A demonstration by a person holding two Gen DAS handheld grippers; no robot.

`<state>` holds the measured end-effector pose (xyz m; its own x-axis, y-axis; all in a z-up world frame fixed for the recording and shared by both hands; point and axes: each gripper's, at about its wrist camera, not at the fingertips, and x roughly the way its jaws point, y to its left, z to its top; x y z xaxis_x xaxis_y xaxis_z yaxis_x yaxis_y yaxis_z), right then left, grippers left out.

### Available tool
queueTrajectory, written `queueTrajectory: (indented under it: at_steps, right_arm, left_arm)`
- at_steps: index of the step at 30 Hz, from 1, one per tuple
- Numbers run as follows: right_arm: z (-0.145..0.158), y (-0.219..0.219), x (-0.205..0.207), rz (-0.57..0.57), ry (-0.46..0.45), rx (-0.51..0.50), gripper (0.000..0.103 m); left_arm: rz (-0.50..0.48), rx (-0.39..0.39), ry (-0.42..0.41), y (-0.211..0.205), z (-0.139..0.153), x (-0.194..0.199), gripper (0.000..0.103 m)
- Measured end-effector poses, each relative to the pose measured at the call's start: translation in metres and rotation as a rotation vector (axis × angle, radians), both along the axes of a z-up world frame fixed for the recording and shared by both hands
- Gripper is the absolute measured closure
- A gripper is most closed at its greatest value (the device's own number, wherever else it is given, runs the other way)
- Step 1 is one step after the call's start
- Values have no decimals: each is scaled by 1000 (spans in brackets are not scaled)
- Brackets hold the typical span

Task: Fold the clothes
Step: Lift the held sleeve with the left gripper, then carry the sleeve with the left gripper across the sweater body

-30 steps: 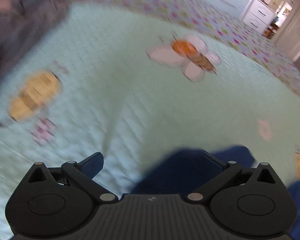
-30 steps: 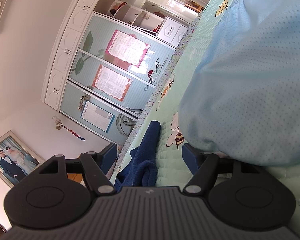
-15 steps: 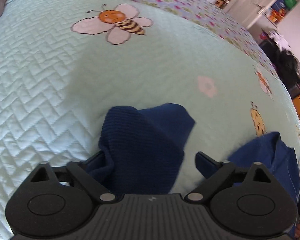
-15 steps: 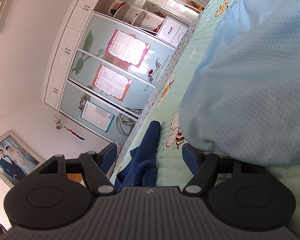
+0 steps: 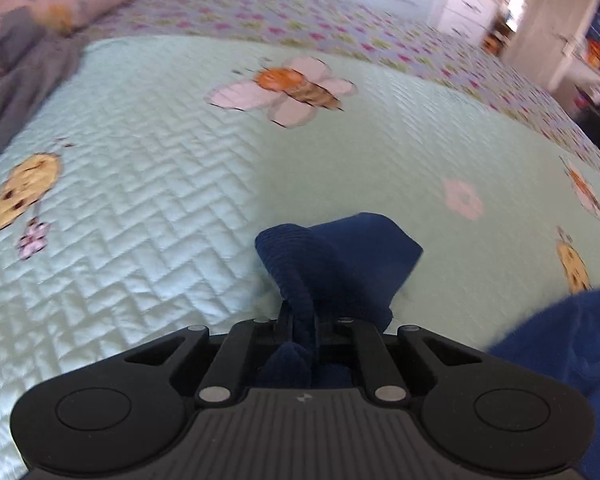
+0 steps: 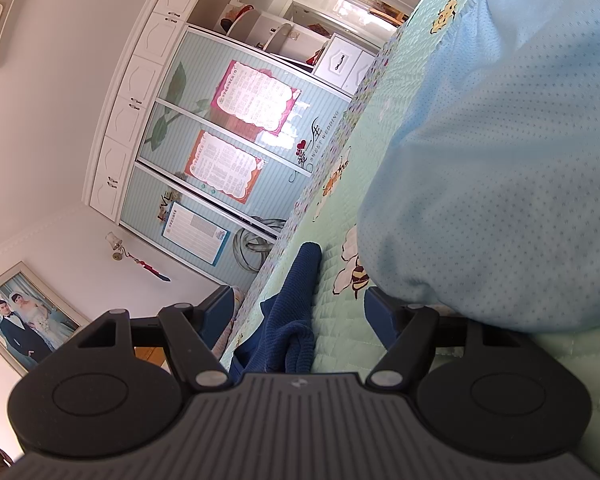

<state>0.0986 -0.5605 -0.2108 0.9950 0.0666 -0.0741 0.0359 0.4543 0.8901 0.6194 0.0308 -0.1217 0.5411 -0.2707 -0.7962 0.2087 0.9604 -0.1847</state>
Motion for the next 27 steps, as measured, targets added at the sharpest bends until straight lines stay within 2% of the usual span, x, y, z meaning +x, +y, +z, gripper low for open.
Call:
queueTrajectory:
  at_steps: [3, 5, 7, 8, 10, 12, 13, 14, 15, 16, 18, 19, 21, 23, 25, 27]
  right_arm:
    - [0, 0, 0, 0, -1, 0, 30]
    - [0, -1, 0, 0, -2, 2, 30]
    - [0, 0, 0, 0, -3, 3, 30]
    - [0, 0, 0, 0, -3, 3, 30]
    - [0, 0, 1, 0, -3, 4, 30]
    - [0, 0, 1, -1, -4, 5, 30]
    - [1, 0, 1, -1, -4, 6, 30]
    - [1, 0, 1, -1, -4, 7, 30]
    - [1, 0, 1, -1, -5, 8, 30]
    - [1, 0, 2, -1, -5, 9, 30]
    - [1, 0, 2, -1, -5, 10, 30]
    - [1, -1, 2, -1, -5, 10, 30]
    - [2, -1, 3, -1, -5, 10, 30]
    - [7, 0, 6, -1, -4, 10, 30]
    - [9, 1, 7, -1, -6, 13, 30]
    - [9, 1, 8, -1, -8, 14, 30]
  left_arm:
    - [156, -9, -114, 19, 10, -15, 94]
    - [362, 20, -224, 43, 26, -32, 94]
    - [576, 68, -293, 69, 44, -53, 90]
    - [660, 138, -306, 78, 50, -62, 86]
    - [797, 307, -316, 92, 59, -76, 69]
    - [838, 486, -295, 102, 62, -79, 59]
    - [854, 566, -296, 107, 65, -80, 50]
    - [865, 628, -298, 113, 70, -82, 43]
    - [876, 646, -297, 120, 77, -84, 31]
    - [886, 662, -296, 128, 84, -87, 29]
    - [865, 612, -318, 138, 101, -98, 29]
    - [822, 604, -318, 140, 106, -106, 27]
    - [739, 635, -331, 134, 107, -130, 20]
    - [610, 628, -312, 128, 95, -154, 12]
    - [504, 599, -265, 128, 72, -172, 12]
    - [406, 643, -236, 126, 47, -184, 12]
